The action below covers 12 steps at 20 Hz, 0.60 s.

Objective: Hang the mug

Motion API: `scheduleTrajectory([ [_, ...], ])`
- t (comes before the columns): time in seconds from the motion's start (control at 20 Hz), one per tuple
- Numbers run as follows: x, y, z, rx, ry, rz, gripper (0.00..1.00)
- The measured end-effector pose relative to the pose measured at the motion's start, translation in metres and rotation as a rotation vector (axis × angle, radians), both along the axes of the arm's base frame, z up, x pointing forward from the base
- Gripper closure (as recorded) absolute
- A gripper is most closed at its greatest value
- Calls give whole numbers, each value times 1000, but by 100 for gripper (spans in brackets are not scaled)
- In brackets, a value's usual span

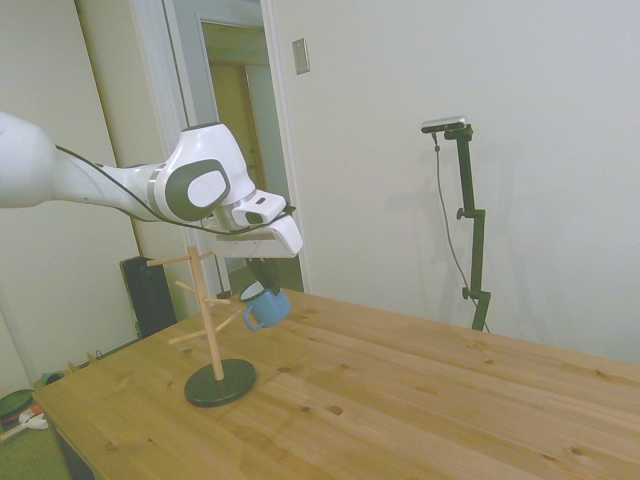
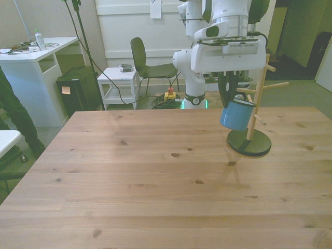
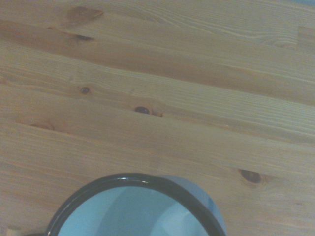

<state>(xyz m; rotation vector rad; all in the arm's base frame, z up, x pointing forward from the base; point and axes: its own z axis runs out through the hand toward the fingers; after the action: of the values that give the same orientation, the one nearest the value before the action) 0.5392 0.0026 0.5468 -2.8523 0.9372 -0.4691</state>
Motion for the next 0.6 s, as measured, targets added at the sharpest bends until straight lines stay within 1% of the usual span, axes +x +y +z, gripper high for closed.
scheduleTrajectory([
  [0.4, -36, -2, 28, 25, -51, -10, 100],
  [0.6, -43, 1, 39, 26, -69, -5, 100],
])
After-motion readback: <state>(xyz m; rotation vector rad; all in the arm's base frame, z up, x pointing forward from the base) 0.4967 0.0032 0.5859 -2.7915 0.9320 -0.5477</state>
